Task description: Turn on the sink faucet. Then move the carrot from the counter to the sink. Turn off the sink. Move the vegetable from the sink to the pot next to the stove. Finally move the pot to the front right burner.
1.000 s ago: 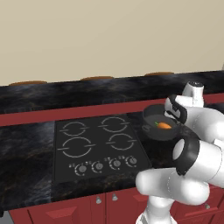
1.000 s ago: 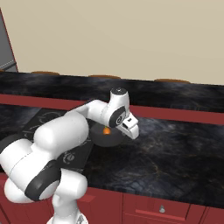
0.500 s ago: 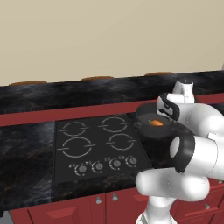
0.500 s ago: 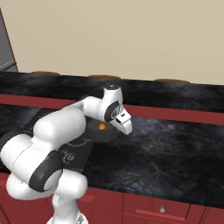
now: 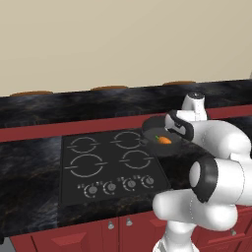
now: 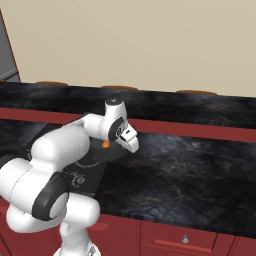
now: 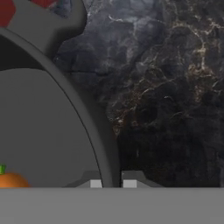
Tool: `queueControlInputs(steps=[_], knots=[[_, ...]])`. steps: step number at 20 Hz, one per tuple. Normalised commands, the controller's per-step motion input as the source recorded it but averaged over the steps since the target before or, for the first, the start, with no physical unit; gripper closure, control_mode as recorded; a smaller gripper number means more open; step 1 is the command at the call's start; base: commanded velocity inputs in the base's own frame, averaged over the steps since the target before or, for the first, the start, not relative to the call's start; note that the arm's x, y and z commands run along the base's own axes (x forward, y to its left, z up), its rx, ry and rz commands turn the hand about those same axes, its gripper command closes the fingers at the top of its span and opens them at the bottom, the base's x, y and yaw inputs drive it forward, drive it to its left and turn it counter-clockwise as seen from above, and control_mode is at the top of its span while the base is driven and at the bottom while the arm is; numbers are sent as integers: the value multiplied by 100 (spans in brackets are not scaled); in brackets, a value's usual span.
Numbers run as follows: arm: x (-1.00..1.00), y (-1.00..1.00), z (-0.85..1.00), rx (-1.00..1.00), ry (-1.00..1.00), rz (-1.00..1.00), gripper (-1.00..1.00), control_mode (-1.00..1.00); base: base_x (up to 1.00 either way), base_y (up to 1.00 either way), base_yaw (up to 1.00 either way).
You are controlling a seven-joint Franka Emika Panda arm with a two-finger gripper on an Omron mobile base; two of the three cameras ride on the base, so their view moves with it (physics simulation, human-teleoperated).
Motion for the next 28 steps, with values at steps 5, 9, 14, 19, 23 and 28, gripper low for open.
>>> queueControlInputs(steps=[5, 9, 14, 19, 23, 28], knots=[[22, 55, -20, 0, 0, 8, 100, -100, 0, 0, 0], [14, 52, -19, 0, 0, 8, 100, -100, 0, 0, 0], [16, 41, -18, 0, 0, 7, 100, -100, 0, 0, 0], [0, 18, -14, 0, 0, 8, 100, -100, 0, 0, 0], [3, 22, -16, 0, 2, 8, 100, -100, 0, 0, 0], [14, 25, -18, 0, 6, 5, 100, -100, 0, 0, 0]])
